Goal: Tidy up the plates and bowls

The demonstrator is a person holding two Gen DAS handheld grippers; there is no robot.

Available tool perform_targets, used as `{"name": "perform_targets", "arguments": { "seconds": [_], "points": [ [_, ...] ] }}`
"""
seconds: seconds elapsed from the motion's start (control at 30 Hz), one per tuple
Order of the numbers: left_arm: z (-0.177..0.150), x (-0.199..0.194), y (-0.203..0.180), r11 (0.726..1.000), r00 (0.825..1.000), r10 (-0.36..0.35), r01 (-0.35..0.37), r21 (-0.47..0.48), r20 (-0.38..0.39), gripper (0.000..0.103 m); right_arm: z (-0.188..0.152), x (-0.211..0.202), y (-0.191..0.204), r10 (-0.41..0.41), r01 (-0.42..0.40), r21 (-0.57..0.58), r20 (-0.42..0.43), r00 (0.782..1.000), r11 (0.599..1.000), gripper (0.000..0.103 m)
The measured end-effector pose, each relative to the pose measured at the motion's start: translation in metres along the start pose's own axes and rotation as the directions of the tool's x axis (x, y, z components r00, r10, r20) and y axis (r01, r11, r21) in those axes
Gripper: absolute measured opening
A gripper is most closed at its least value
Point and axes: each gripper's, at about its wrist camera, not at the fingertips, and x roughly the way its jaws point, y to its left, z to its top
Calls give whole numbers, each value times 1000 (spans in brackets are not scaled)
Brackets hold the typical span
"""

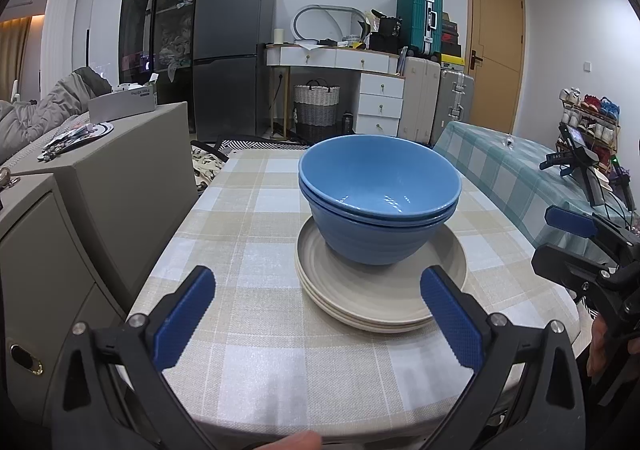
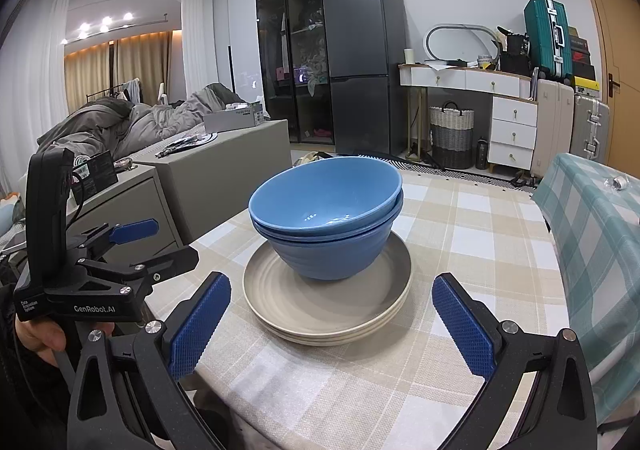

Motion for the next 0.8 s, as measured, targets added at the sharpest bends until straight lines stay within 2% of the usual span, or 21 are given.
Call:
{"name": "perform_targets", "arguments": {
  "seconds": [0.8],
  "points": [
    [-2, -1, -3, 1000, 1000, -9, 9, -3, -3, 103, 0, 0, 0, 1, -1, -1, -2, 1000, 1000, 102]
  ]
}}
